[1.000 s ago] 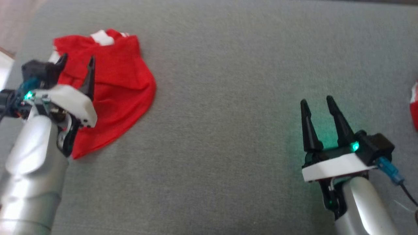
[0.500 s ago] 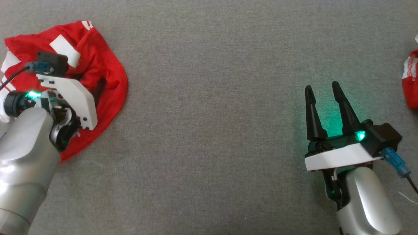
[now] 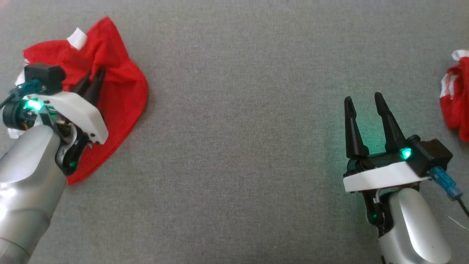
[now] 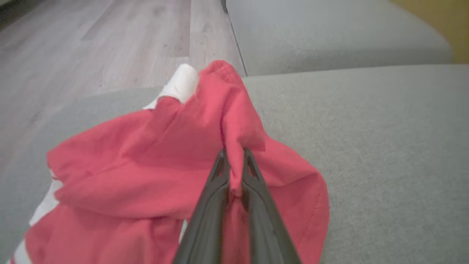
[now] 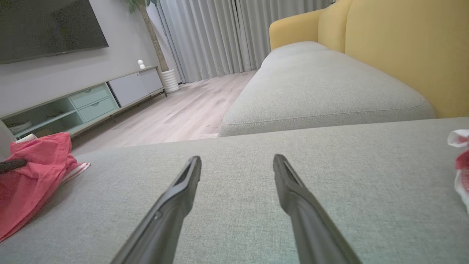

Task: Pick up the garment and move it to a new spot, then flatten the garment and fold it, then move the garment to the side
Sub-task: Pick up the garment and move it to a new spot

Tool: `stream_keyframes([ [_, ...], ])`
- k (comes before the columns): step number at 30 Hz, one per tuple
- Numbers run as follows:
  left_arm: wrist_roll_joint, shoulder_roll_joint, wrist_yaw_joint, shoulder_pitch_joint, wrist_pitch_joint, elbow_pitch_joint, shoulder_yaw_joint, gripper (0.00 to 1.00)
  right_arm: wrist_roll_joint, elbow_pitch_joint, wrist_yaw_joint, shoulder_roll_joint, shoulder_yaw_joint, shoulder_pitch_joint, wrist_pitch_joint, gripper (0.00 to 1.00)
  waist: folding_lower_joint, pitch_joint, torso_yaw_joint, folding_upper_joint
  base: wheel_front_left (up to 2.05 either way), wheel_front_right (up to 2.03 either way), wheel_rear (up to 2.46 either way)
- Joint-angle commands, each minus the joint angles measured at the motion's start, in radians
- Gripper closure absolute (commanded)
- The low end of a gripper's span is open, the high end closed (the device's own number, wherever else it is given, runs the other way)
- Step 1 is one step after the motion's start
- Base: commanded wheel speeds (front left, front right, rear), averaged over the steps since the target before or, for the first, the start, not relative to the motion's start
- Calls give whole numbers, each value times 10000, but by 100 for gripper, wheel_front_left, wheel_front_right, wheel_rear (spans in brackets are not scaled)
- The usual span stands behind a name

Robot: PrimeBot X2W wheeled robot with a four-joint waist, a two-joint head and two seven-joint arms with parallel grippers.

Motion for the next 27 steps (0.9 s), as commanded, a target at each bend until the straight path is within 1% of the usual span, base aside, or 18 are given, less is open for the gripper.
stream_keyframes([
  [1, -46, 608, 18, -520, -259, -267, 365, 100, 78, -267, -7, 13, 227, -66, -109, 0, 0, -154, 14, 0, 0, 0, 0],
  [6, -193, 474, 18, -485, -1199, -775, 423, 100, 235, -164, -7, 13, 283, 72, -109, 0, 0, -590, 8, 0, 0, 0, 0],
  [10, -87, 295, 27, -436, -1452, -1380, 254, 100, 344, -164, -7, 13, 392, 67, -109, 0, 0, -760, -172, 0, 0, 0, 0],
  [13, 50, 47, 89, -489, -1455, -1930, 71, 100, 429, -235, -7, 13, 427, -6, -109, 0, 0, -718, -412, 0, 0, 0, 0],
  [20, 443, -793, 313, -913, -1239, -3119, -464, 100, 836, -381, -7, 13, 579, -191, -109, 0, 0, -450, -1372, 0, 0, 0, 0],
  [23, 677, -1209, 439, -1216, -1019, -3345, -758, 100, 1073, -470, -7, 13, 739, -283, -109, 0, 0, -255, -1862, 0, 0, 0, 0],
  [27, 835, -1744, 625, -1828, -1008, -3370, -797, 100, 1379, -593, -7, 13, 936, -431, -109, 0, 0, 14, -2496, 0, 0, 0, 0],
])
